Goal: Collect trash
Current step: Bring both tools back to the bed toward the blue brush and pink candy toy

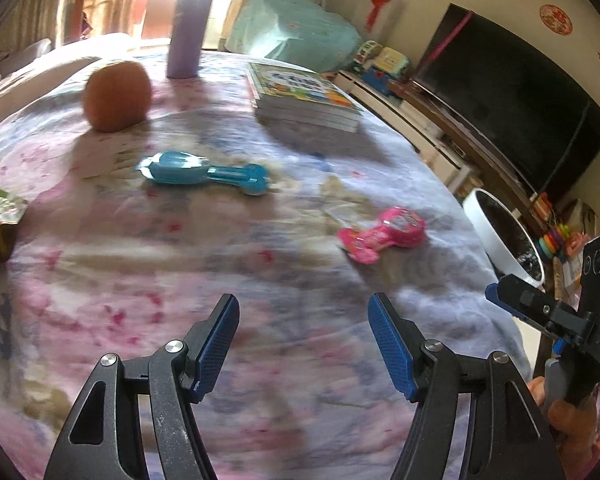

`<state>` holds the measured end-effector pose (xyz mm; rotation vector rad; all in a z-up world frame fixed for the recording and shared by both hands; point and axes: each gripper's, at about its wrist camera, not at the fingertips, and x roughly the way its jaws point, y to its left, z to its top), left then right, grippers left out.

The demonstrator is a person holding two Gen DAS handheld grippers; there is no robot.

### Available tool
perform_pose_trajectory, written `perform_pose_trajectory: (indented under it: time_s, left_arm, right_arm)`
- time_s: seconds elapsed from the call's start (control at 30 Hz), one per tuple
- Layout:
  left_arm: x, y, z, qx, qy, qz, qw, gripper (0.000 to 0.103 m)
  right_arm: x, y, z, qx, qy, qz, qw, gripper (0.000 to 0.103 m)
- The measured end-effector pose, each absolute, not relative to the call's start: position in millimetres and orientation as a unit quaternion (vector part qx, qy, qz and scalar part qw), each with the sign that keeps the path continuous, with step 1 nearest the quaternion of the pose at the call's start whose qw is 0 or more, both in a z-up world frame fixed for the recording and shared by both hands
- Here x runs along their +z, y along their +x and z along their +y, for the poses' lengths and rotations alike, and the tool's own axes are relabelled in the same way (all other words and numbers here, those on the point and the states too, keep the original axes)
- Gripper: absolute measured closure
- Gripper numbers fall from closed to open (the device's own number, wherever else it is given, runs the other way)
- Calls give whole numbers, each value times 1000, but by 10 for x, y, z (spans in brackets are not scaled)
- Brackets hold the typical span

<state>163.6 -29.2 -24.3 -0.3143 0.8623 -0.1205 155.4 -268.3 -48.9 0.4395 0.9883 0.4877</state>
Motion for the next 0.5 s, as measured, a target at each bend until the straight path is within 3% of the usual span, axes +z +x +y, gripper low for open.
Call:
perform_pose_trajectory:
  time_s: [0.27, 0.5]
  left_arm:
    - [-307, 1764, 13, -55, -130, 426, 894, 36]
    - [-280, 2106, 208, -72, -42, 433, 898, 31]
  right_arm:
    - [-573, 1628, -2466, 240, 199, 477, 822, 8]
    - [-606, 1703, -2379, 246, 197, 485, 816, 8]
